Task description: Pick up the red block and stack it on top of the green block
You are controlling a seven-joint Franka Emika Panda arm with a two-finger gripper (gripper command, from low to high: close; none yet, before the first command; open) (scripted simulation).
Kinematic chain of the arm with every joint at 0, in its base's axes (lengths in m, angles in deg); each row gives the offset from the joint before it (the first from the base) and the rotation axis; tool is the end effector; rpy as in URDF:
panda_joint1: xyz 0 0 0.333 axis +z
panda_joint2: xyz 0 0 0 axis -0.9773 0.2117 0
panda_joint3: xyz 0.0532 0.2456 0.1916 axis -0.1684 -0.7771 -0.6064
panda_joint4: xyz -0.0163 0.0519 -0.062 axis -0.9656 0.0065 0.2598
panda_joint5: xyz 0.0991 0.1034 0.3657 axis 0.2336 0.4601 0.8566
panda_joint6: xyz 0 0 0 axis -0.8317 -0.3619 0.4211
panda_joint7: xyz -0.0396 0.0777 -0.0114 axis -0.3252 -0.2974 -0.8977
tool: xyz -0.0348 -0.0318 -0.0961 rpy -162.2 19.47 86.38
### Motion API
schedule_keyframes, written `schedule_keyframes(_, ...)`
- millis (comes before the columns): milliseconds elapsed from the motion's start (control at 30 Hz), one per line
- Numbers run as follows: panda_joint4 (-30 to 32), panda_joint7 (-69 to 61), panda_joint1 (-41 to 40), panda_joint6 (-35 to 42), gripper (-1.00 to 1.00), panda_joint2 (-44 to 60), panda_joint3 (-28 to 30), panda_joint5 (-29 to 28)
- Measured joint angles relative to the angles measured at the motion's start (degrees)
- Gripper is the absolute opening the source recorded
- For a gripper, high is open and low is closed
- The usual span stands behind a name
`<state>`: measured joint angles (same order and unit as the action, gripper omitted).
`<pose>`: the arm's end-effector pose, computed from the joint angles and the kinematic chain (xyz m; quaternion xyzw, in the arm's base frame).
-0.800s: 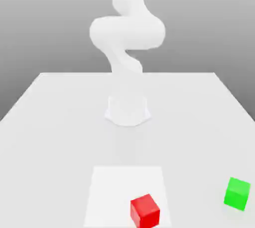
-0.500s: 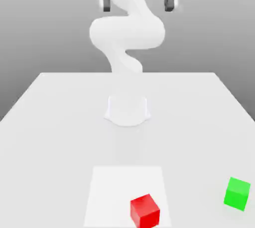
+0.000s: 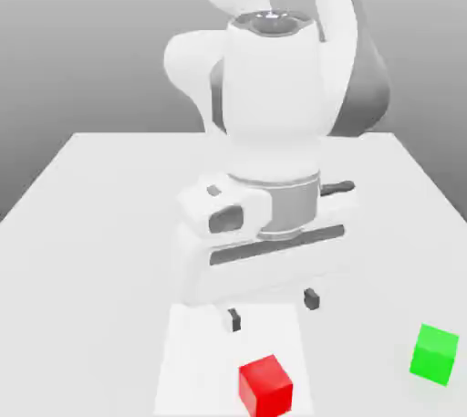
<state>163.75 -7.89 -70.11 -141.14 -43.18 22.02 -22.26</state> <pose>0.4898 0.0389 0.2384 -0.9825 0.1848 -0.0198 0.0105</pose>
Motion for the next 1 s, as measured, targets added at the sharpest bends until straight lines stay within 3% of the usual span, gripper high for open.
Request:
schedule_keyframes(167, -0.7, -1.2, -0.3, -7.3, 0.00, 10.3, -0.6, 0.0)
schedule_keyframes(200, -0.9, -1.4, -0.5, -8.9, -1.00, 12.3, -0.8, 0.3)
schedule_keyframes(433, -1.0, -1.3, -0.5, -9.2, -1.00, 12.7, -0.9, 0.2)
schedule_keyframes(600, 0.3, -0.5, 0.0, -1.9, -1.00, 4.2, -0.9, -1.0)
schedule_keyframes(833, -1.2, 1.4, 10.9, 3.2, -1.00, 0.7, -10.8, -4.2)
schedule_keyframes(967, -2.8, 4.1, 15.8, -1.3, -1.00, 6.9, -12.3, -8.1)
schedule_keyframes(1000, -2.9, 4.5, 16.3, -2.8, 1.00, 8.5, -12.0, -8.8)
